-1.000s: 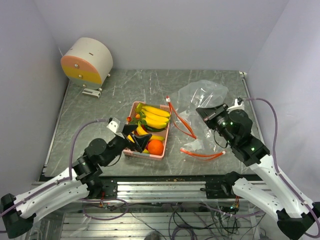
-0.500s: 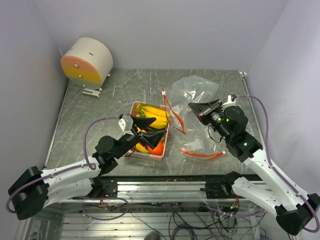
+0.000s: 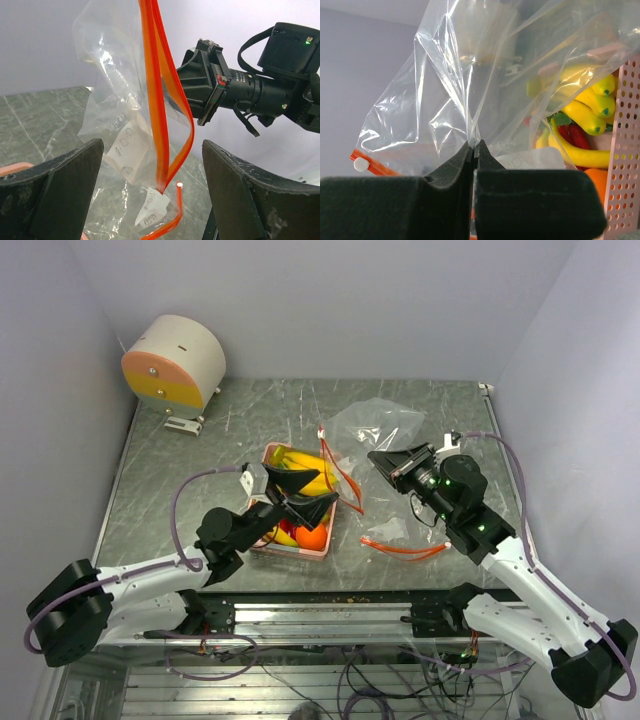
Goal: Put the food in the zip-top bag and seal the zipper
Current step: Open the zipper of the food storage bag.
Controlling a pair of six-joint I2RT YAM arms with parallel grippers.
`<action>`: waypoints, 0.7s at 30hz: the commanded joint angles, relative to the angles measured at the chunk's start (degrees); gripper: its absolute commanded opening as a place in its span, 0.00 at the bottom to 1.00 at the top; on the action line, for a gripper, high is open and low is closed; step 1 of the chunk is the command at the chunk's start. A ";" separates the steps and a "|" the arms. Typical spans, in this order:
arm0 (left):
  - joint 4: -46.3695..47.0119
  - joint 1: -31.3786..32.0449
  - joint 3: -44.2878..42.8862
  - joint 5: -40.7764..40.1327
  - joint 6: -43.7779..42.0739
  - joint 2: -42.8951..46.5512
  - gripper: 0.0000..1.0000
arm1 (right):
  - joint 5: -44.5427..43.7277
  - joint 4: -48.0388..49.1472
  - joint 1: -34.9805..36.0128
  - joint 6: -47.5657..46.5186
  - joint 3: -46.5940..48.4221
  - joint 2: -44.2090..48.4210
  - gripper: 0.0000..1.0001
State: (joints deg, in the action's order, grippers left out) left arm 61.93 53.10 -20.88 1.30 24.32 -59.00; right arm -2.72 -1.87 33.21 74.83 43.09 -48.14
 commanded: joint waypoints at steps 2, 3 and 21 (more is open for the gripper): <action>2.30 0.24 -3.49 -0.51 1.23 -2.68 0.89 | 2.59 3.85 -0.16 0.61 -0.91 -0.09 0.00; 2.24 0.31 -3.60 -0.96 1.41 -3.08 0.88 | 2.85 3.95 -0.14 0.56 -0.83 -0.02 0.00; -4.40 0.21 -8.32 -6.47 1.16 -7.84 0.55 | 4.22 5.49 3.19 0.33 -2.13 2.41 0.00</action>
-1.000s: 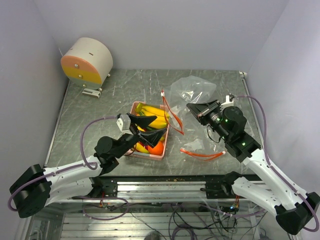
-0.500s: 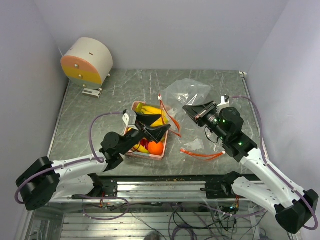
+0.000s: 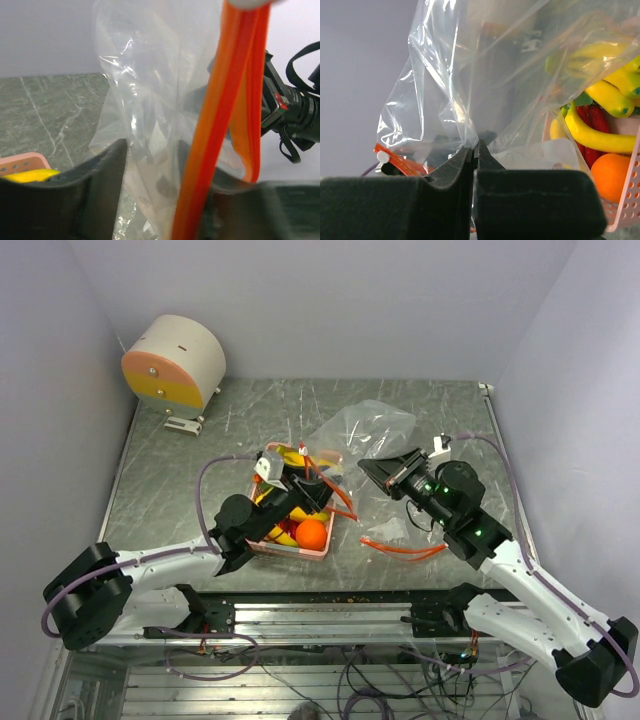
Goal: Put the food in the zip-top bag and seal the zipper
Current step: Open the zipper of the food storage bag.
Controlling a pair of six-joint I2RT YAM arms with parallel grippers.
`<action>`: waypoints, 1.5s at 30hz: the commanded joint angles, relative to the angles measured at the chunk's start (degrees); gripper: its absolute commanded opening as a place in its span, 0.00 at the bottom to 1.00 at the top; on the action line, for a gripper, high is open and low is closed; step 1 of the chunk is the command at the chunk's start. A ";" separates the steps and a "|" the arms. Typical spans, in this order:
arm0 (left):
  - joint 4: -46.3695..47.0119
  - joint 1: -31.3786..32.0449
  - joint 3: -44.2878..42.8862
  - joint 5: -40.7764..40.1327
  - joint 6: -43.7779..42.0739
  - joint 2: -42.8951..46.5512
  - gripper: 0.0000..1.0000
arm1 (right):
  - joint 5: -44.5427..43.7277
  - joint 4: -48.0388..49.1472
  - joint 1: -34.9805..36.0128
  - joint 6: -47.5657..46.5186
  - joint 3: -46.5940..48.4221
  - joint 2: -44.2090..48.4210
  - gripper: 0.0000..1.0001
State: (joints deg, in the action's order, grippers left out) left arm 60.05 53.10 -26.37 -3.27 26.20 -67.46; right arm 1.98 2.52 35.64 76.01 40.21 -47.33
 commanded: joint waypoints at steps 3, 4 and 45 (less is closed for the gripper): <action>-7.55 0.30 -3.35 -3.51 -1.85 3.65 0.33 | -2.03 -2.56 0.77 -3.56 3.53 1.21 0.00; -10.92 0.33 -4.02 -4.37 -2.13 5.53 0.22 | -2.74 -4.15 0.76 -4.59 4.64 0.66 0.00; -93.84 0.18 -43.50 -34.96 1.91 8.66 0.07 | -26.27 0.20 32.09 -62.86 22.16 -22.55 0.66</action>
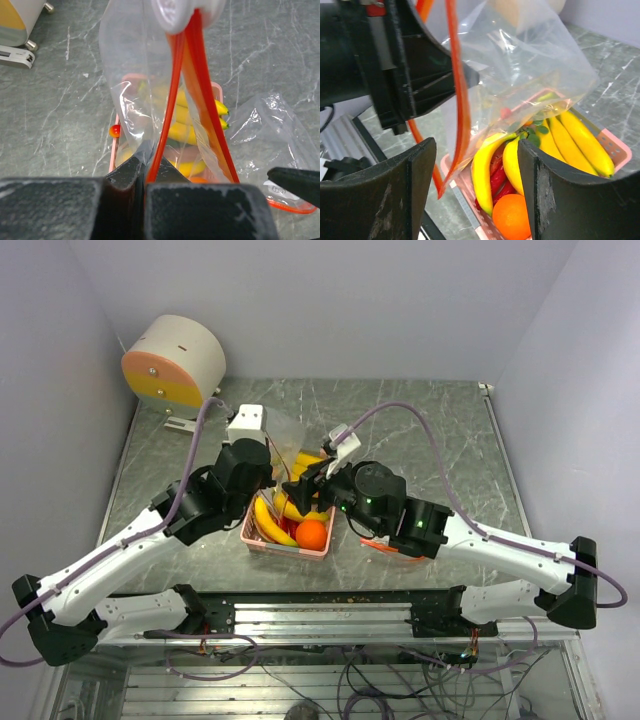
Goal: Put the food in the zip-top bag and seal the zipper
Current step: Open the zipper of the food storage bag.
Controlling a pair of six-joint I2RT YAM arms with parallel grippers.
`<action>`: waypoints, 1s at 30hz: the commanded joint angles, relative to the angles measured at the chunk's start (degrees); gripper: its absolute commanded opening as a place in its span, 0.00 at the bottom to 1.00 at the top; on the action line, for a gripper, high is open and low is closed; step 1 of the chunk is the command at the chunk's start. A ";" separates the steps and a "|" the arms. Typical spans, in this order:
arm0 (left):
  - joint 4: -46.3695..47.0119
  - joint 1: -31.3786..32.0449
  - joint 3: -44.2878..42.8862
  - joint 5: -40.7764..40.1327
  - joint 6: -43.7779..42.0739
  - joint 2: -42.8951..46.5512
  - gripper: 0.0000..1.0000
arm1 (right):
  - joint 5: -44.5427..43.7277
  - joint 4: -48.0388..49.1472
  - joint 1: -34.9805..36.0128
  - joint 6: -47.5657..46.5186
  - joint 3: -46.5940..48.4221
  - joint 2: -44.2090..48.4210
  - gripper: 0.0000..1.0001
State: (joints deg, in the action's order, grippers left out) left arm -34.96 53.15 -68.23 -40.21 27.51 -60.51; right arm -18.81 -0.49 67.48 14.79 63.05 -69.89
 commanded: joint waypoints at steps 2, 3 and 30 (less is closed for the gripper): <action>1.55 0.18 -1.50 2.40 0.68 2.32 0.07 | -4.99 3.00 0.22 -1.60 0.02 -1.31 0.65; 1.82 0.20 -1.31 2.54 0.75 2.63 0.07 | -4.72 3.01 0.34 -1.40 0.27 -1.88 0.65; 4.44 0.17 7.12 7.19 3.39 12.80 0.68 | -31.39 2.95 0.58 15.52 0.14 -3.50 0.00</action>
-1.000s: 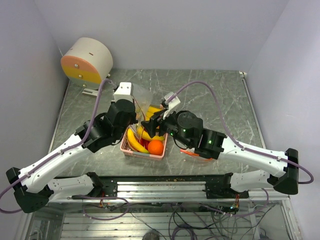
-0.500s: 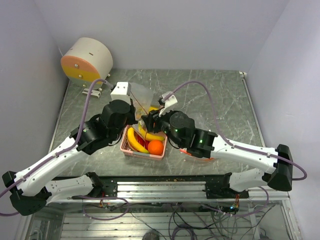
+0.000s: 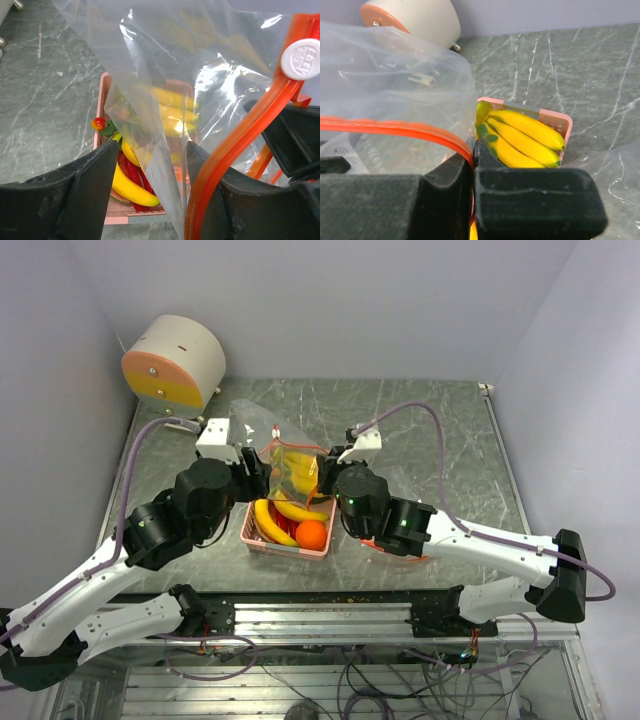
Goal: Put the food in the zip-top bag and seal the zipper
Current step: Open the zipper of the food storage bag.
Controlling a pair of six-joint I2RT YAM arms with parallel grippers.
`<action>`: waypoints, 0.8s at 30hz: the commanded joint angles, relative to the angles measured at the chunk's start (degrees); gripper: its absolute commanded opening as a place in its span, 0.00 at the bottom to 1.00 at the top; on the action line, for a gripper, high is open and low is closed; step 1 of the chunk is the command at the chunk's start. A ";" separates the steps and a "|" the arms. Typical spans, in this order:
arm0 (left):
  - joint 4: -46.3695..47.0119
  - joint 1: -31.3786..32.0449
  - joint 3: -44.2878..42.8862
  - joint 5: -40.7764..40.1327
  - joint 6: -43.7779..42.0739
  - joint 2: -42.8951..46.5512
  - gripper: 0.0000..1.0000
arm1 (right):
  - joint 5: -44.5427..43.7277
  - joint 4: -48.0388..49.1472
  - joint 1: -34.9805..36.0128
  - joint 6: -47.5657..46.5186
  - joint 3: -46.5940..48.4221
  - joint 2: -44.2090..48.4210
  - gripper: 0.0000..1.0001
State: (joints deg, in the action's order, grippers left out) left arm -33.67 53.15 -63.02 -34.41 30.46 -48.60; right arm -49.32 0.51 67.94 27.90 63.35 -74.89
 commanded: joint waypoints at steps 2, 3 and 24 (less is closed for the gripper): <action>4.34 0.20 2.58 2.72 0.97 0.45 0.71 | 0.20 2.35 0.17 2.60 0.31 1.36 0.00; 4.78 0.16 2.76 3.03 1.13 0.13 0.71 | 0.66 2.88 0.17 2.67 0.33 1.29 0.00; 14.29 0.20 6.45 9.15 5.74 1.08 0.76 | 0.57 8.89 0.51 0.89 1.00 -1.82 0.00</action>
State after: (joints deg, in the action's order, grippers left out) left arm -24.08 53.15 -57.49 -25.45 35.27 -47.35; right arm -48.21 7.66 68.05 29.30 63.37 -75.61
